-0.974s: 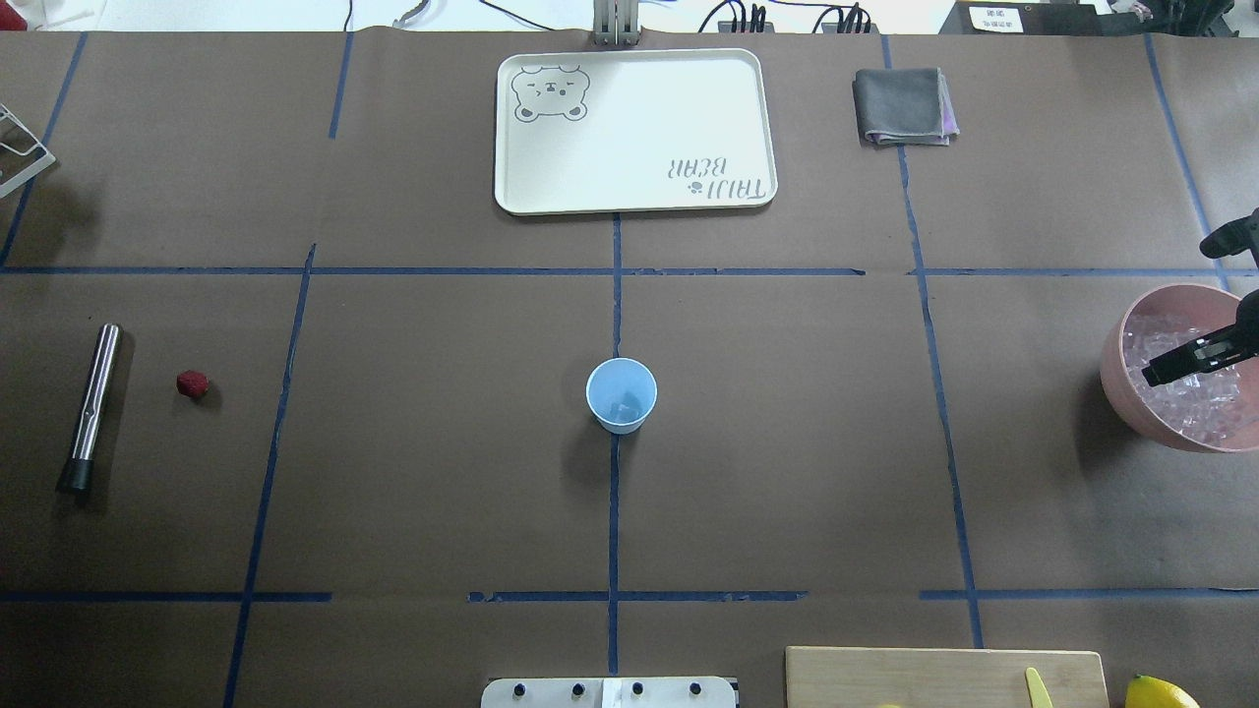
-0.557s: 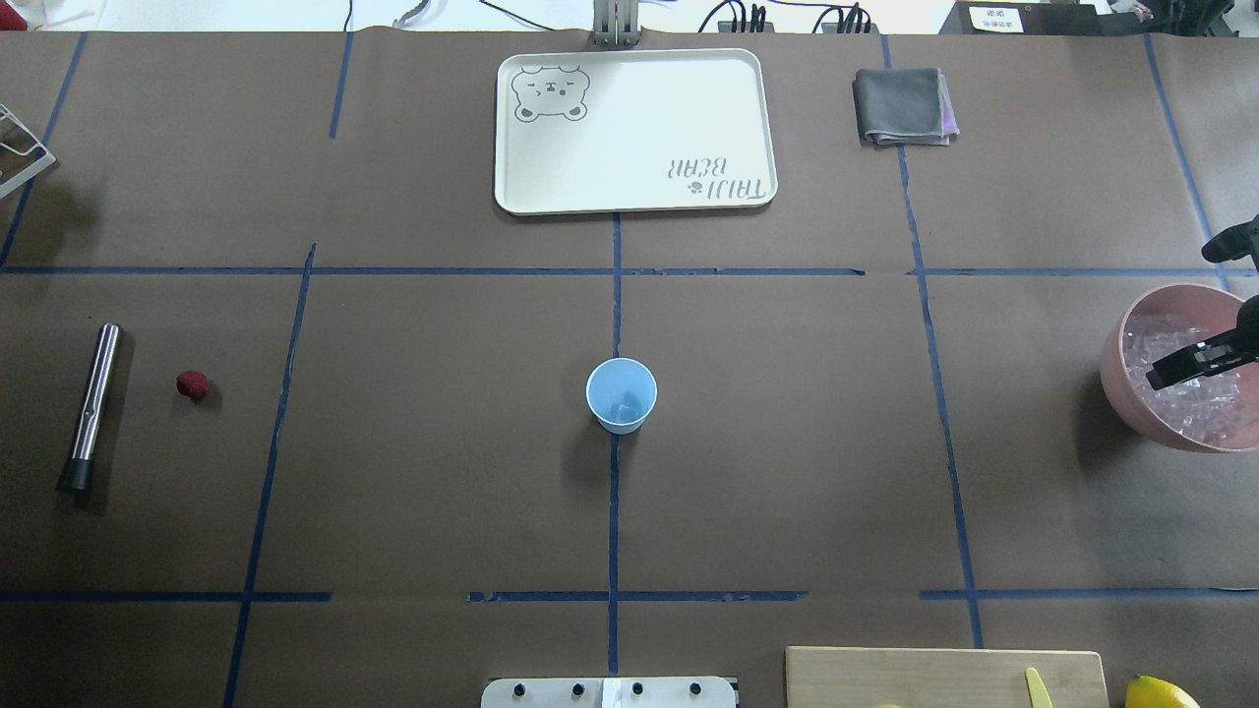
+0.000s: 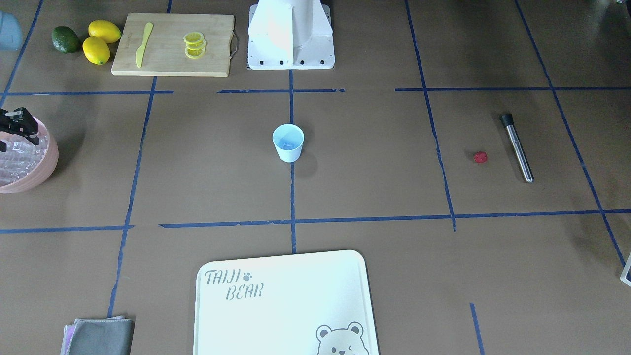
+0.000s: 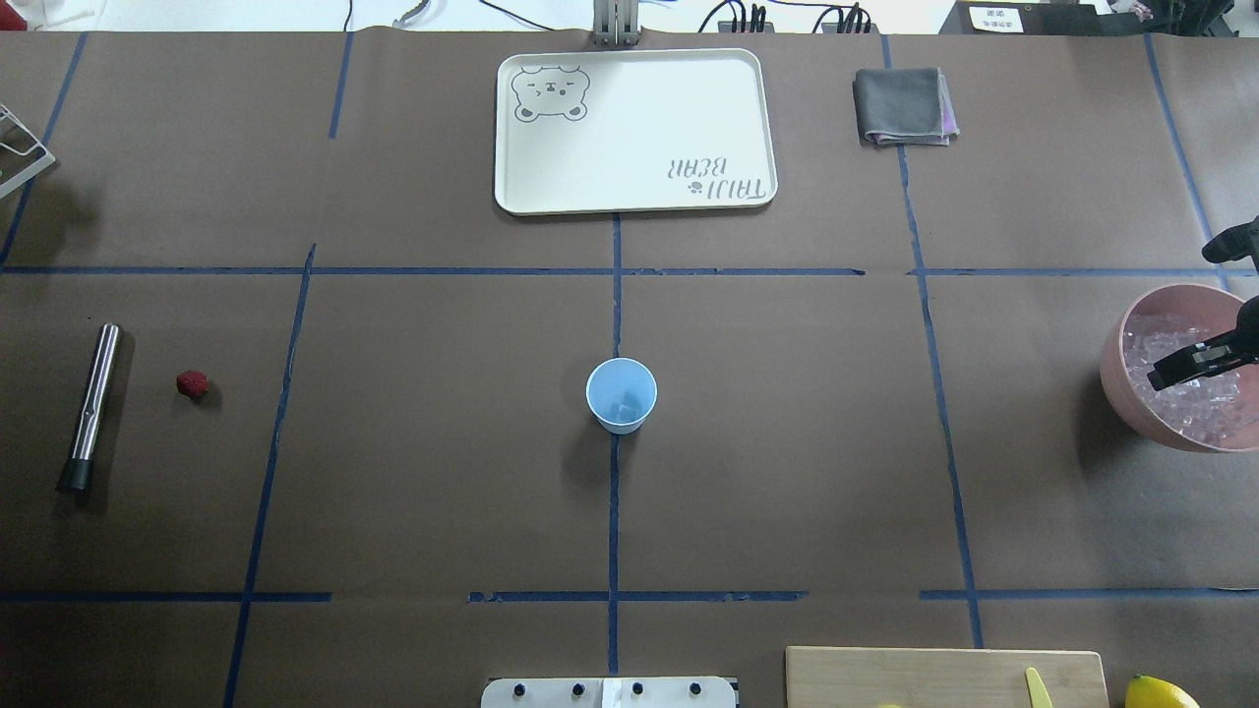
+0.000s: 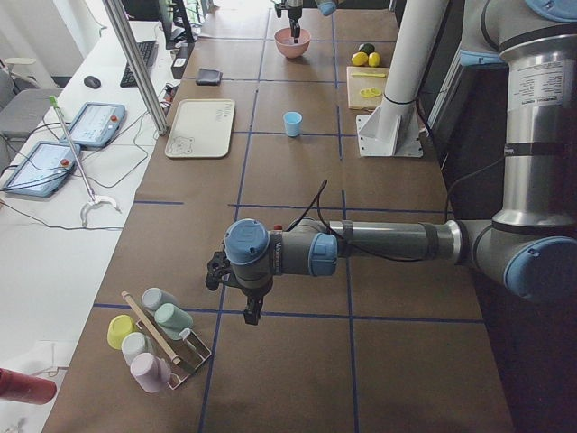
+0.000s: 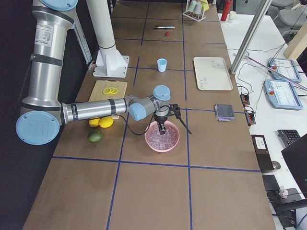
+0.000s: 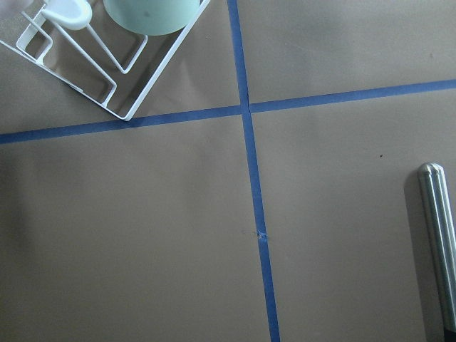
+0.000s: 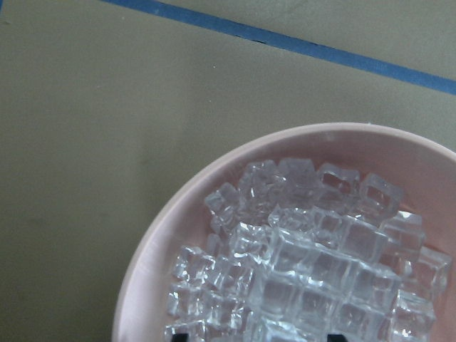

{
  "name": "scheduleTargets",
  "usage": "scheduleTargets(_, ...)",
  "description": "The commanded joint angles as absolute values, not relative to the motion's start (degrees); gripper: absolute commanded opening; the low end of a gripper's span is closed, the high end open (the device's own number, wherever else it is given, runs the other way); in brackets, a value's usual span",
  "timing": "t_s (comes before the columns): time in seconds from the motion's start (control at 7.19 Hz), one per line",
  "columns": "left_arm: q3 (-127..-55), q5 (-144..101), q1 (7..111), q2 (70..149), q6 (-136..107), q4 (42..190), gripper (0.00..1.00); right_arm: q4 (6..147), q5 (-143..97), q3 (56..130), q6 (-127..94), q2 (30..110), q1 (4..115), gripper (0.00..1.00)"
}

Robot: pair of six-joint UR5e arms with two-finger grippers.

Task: Mash ice and strawberries in cup
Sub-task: 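Grasp another ice cube in the bowl with the right gripper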

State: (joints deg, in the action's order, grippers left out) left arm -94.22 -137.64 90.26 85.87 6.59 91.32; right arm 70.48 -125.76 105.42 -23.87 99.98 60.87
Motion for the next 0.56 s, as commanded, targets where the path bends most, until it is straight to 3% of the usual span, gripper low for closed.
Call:
scheduleTargets(0.0,-94.2,-137.6,90.3,85.9,6.6,91.3,1.00,70.4,-125.8,103.8,-23.8,99.6,60.7,0.71)
scheduleTargets(0.28,-94.2,-137.6,90.3,85.9,6.6,91.3,1.00,70.4,-125.9,103.8,-23.9,99.3,60.6,0.68)
scheduleTargets(0.42,-94.2,-137.6,90.3,85.9,6.6,91.3,1.00,70.4,-126.0,104.1,-24.0,99.4,60.6,0.62)
